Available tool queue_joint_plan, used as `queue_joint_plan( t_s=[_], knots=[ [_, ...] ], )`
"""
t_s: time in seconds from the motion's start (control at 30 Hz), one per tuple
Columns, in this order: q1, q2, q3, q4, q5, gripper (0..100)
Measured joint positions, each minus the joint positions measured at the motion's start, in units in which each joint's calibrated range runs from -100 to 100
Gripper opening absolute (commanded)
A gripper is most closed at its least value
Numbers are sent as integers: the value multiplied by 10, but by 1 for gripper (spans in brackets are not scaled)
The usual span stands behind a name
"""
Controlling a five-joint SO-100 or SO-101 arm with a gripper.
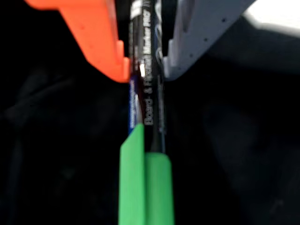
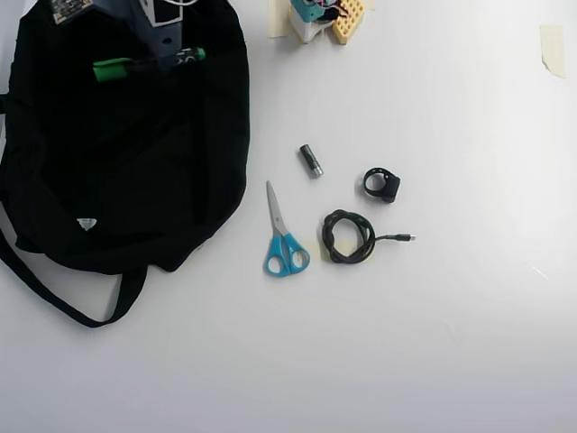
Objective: Put the green marker into the black bag
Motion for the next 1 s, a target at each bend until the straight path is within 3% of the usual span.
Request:
queue_joint_plan(
  t_s=[0.1, 0.2, 0.43, 0.57, 0.63, 0.7, 0.73, 0.83, 1.0],
  knots=[
    [35, 172, -153, -4, 1, 3],
    [45, 277, -213, -4, 0, 24],
    [34, 212, -214, 81, -13, 24],
    [-51, 44, -215, 154, -31, 24],
    [-157, -17, -215, 167, -32, 23],
    [-280, -92, -216, 172, -32, 6],
    [-317, -132, -215, 173, -32, 2],
    [-460, -217, -216, 185, -51, 2],
    [-511, -291, -177, 191, -95, 2]
  ],
)
